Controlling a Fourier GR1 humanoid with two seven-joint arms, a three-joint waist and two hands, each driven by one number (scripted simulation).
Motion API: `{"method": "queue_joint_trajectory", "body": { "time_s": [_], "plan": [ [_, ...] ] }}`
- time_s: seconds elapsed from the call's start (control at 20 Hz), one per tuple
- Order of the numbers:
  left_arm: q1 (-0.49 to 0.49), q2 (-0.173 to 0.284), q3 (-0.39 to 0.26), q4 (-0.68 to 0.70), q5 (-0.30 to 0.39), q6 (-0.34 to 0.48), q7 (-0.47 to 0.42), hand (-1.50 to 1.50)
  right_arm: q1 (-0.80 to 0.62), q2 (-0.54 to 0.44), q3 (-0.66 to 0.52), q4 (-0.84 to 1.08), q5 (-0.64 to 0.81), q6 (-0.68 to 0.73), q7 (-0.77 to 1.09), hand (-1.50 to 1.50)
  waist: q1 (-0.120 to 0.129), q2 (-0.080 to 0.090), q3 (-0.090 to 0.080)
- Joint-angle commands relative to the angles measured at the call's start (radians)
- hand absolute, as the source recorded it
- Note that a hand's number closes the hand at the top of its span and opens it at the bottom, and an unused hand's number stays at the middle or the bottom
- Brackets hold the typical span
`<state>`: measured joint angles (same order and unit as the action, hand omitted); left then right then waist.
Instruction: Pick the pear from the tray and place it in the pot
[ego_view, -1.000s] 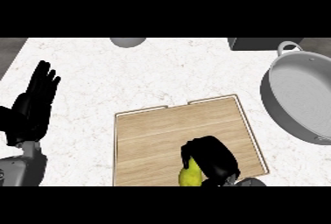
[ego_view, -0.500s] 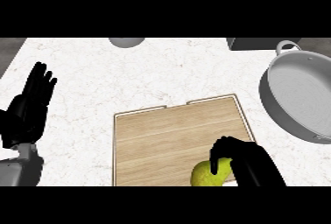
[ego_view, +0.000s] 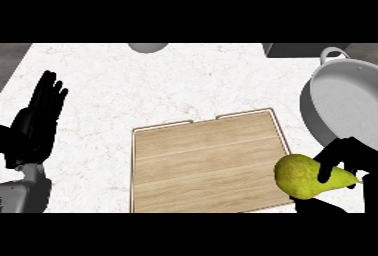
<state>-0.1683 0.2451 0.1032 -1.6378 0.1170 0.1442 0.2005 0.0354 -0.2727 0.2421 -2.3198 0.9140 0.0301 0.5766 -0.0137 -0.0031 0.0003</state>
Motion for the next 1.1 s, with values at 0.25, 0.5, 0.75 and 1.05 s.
{"method": "queue_joint_trajectory", "body": {
  "time_s": [0.25, 0.5, 0.75, 1.05],
  "plan": [
    [-0.015, 0.010, 0.006, -0.094, 0.012, 0.005, 0.118, 0.00, -0.015, -0.016, -0.357, 0.068, -0.311, 0.003, -0.133, 1.50, 0.013, 0.001, 0.002],
    [-0.063, -0.013, 0.001, 0.029, -0.024, 0.004, 0.029, 0.00, -0.177, -0.090, -0.557, 0.251, -0.497, 0.069, -0.159, 1.50, 0.011, 0.005, 0.000],
    [-0.040, -0.007, 0.006, -0.042, -0.007, -0.012, 0.076, 0.00, -0.222, -0.054, -0.606, 0.461, -0.544, -0.007, -0.297, 1.50, 0.020, 0.004, 0.001],
    [-0.055, -0.038, -0.019, 0.017, -0.027, -0.008, 0.028, 0.00, -0.241, -0.215, -0.557, 0.719, -0.098, -0.181, -0.422, 1.50, 0.042, 0.016, 0.000]
  ]
}}
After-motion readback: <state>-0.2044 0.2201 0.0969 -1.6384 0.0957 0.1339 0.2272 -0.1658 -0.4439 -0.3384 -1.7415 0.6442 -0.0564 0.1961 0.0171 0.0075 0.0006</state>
